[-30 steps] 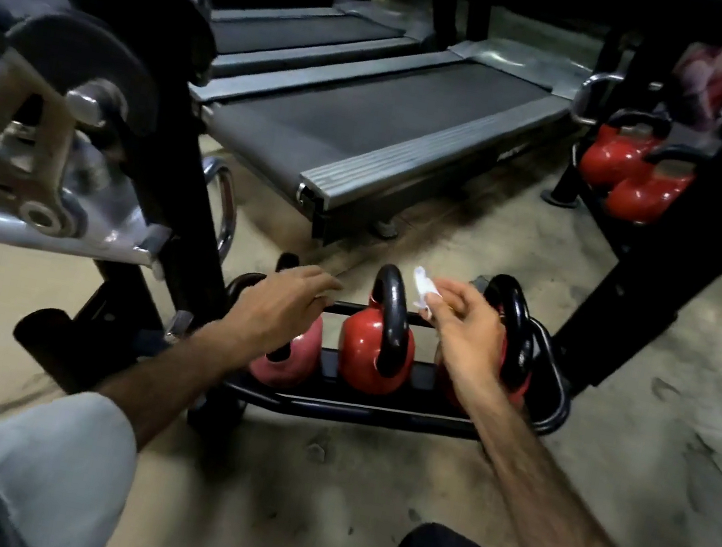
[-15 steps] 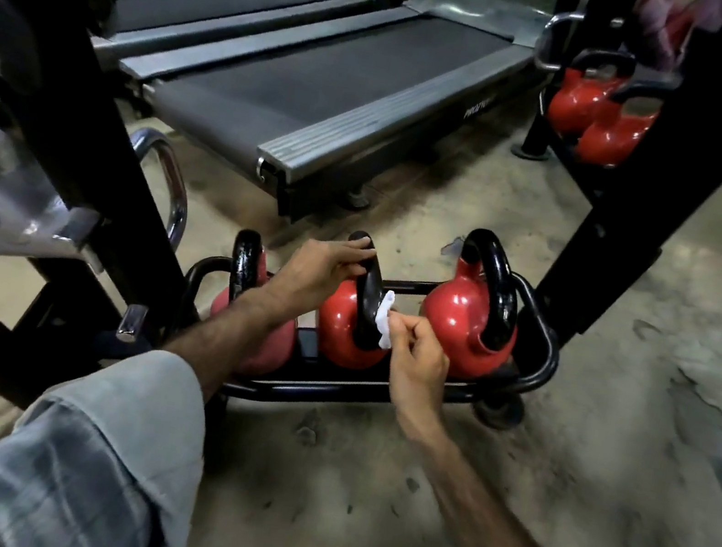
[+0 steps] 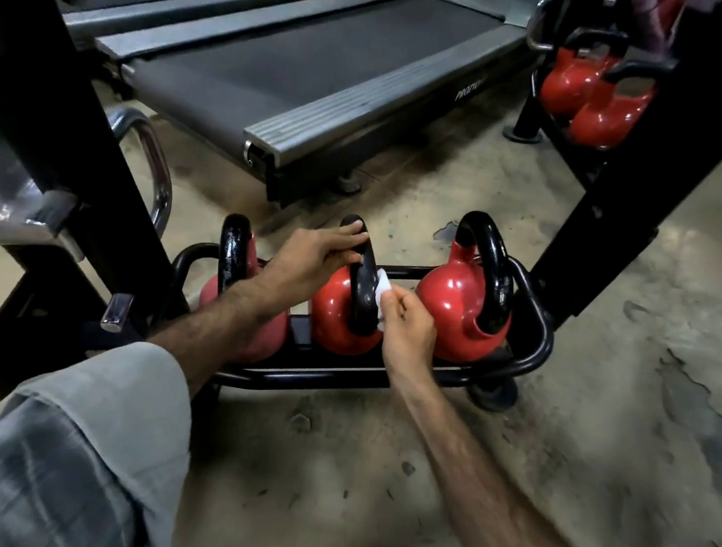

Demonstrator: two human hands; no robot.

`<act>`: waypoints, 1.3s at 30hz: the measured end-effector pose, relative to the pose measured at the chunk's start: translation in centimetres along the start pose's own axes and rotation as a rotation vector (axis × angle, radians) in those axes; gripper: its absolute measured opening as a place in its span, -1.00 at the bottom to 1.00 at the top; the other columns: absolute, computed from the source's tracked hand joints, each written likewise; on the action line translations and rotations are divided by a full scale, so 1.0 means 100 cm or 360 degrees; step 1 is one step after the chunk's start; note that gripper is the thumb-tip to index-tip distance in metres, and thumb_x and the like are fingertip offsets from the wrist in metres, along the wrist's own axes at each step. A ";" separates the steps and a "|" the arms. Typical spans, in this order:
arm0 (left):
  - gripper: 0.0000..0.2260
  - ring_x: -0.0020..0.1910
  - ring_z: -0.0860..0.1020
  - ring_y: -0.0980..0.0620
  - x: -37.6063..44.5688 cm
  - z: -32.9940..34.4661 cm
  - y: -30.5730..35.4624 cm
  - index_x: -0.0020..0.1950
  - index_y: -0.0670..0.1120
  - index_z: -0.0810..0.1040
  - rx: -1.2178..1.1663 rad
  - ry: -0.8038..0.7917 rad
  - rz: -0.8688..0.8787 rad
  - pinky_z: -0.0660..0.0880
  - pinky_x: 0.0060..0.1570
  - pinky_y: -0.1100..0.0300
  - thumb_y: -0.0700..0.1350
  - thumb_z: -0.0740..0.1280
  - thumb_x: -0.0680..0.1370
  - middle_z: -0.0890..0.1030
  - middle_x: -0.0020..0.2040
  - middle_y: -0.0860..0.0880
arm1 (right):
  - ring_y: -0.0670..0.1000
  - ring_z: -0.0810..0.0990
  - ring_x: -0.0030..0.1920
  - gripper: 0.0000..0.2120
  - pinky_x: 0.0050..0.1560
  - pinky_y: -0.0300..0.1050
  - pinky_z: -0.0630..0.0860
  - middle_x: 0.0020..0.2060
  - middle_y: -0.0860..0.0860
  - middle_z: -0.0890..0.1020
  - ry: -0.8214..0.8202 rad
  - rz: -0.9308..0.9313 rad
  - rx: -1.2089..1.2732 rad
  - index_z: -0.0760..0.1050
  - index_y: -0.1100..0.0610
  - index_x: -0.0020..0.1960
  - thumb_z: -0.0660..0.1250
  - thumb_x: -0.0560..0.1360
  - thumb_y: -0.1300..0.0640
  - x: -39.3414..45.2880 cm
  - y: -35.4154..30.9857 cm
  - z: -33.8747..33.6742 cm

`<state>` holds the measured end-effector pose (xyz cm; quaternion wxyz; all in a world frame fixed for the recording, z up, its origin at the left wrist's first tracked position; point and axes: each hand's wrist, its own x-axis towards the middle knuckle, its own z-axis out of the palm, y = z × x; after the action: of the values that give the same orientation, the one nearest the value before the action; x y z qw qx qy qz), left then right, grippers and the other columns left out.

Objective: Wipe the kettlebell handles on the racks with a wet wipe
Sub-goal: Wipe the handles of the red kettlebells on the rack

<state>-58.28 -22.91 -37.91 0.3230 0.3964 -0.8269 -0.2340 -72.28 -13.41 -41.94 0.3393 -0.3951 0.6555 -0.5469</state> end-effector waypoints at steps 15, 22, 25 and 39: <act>-0.71 0.31 0.47 0.05 0.004 0.000 -0.010 0.22 -0.15 0.58 -0.0130 0.0002 -0.0054 0.39 0.33 0.19 -0.35 0.30 0.53 0.52 0.30 -0.08 | -0.17 0.60 0.18 -0.84 0.17 -0.24 0.52 0.14 0.00 0.67 -0.0110 -0.0639 -0.0070 0.64 0.13 0.10 0.34 0.56 0.22 0.004 -0.014 0.000; -0.62 0.35 0.42 0.10 0.002 -0.002 -0.010 0.25 -0.11 0.56 -0.0106 -0.0058 -0.0069 0.36 0.31 0.35 -0.43 0.22 0.53 0.48 0.35 -0.06 | 0.08 0.32 0.48 -0.73 0.39 0.02 0.40 0.39 0.08 0.47 -0.0564 -0.2052 -0.1275 0.56 0.23 0.23 0.28 0.56 0.39 0.020 0.011 -0.036; -0.63 0.30 0.47 0.07 0.003 -0.004 -0.009 0.25 -0.10 0.57 -0.0114 -0.0068 -0.0067 0.41 0.29 0.27 -0.42 0.22 0.53 0.49 0.34 -0.07 | 0.13 0.38 0.44 -0.83 0.42 0.10 0.34 0.29 0.11 0.56 -0.0711 -0.2206 -0.1459 0.59 0.19 0.13 0.26 0.60 0.26 0.035 -0.011 -0.033; -0.54 0.33 0.46 0.03 0.006 -0.006 -0.010 0.24 -0.11 0.57 -0.0010 -0.0090 -0.0114 0.37 0.35 0.18 -0.49 0.16 0.48 0.50 0.33 -0.07 | 0.16 0.55 0.22 -0.65 0.46 0.33 -0.04 0.08 0.07 0.66 -0.1318 -0.2056 -0.3292 0.59 0.11 0.18 0.13 0.58 0.02 0.020 -0.069 0.018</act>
<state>-57.62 -24.06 -37.99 0.2921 0.4179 -0.8203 -0.2591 -70.65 -16.64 -35.46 -0.2710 -0.8566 0.3098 0.3112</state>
